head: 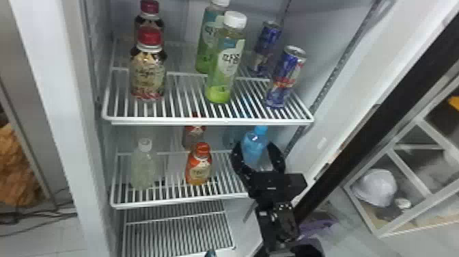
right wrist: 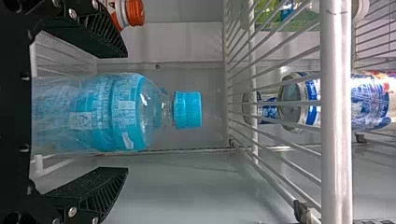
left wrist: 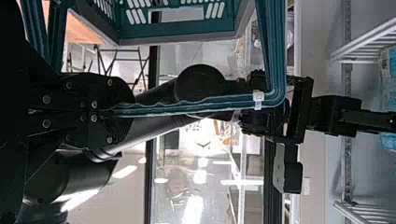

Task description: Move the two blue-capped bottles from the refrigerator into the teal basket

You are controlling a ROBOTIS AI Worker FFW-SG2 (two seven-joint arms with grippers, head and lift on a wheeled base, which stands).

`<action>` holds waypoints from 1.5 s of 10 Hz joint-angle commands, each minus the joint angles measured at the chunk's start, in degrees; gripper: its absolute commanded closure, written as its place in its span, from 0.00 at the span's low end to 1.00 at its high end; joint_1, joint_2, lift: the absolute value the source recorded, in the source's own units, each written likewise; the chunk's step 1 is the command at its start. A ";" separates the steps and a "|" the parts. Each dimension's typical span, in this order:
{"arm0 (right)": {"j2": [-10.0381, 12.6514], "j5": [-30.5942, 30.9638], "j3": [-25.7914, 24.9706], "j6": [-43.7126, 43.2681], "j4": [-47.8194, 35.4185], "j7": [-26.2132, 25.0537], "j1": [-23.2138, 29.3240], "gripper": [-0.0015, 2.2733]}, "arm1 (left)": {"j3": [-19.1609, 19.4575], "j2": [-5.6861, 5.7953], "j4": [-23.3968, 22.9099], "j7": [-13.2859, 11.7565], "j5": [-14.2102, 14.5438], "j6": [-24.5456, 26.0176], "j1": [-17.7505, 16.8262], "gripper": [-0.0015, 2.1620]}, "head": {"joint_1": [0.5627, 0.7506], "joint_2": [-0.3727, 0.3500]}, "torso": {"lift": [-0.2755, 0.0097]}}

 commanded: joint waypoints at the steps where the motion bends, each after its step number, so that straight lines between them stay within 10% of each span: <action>1: -0.08 -0.23 0.02 0.13 0.16 -0.08 -0.15 0.12 | 0.00 0.05 0.08 -0.01 0.07 -0.10 0.14 0.54 | 0.70 0.03 | 0.49; 3: -0.08 -1.02 0.11 0.13 -0.55 0.00 0.13 0.32 | 0.00 0.05 0.08 -0.01 0.16 -0.24 0.14 0.54 | 0.70 0.03 | 0.49; 15: 0.19 -6.12 -4.99 12.37 -36.13 3.34 26.85 0.30 | 0.00 0.40 0.08 -0.18 0.34 -0.24 0.28 0.54 | 0.70 0.03 | 0.49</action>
